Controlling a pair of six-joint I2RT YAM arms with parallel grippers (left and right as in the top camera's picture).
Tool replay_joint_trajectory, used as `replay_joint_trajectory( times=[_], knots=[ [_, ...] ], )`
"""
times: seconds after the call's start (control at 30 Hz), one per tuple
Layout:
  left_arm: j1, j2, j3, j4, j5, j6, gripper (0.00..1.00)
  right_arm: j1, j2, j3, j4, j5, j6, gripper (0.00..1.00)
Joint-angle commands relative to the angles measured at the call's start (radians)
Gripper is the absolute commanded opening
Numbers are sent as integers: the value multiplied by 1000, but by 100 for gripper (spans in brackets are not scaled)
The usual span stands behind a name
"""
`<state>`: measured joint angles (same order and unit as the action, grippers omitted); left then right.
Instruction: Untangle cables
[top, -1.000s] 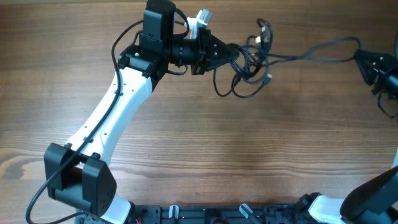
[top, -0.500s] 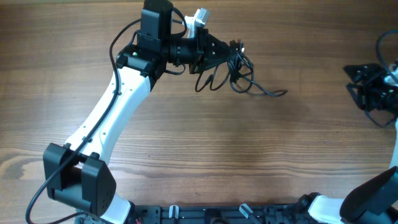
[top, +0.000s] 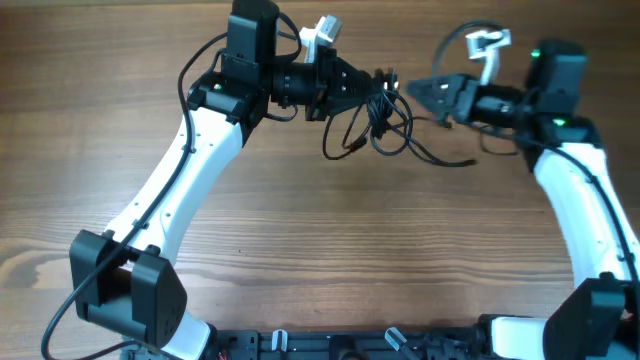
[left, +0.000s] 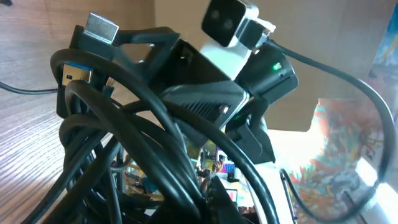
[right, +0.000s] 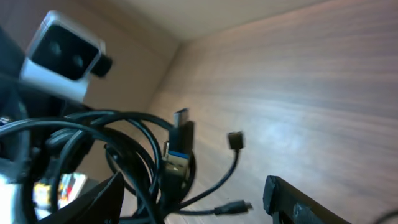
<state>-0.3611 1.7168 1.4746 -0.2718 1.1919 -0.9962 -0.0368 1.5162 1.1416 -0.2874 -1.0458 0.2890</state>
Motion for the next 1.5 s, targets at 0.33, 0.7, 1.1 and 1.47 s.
replay_joint_trajectory(
  times=[0.33,0.7,1.1,1.47],
  knots=[
    [-3,-9,11,7,36,24,8,101,5,15,-88,68,-1,48],
    [-3,-9,11,7,28,24,8,-108,4,16,-1,-149,93,18],
    [-3,-9,11,7,10,23,9,-373,4,15,-27,-206,145,34],
    [-3,-9,11,7,-4,23,9,47,7,15,-167,198,-194,60]
  ],
)
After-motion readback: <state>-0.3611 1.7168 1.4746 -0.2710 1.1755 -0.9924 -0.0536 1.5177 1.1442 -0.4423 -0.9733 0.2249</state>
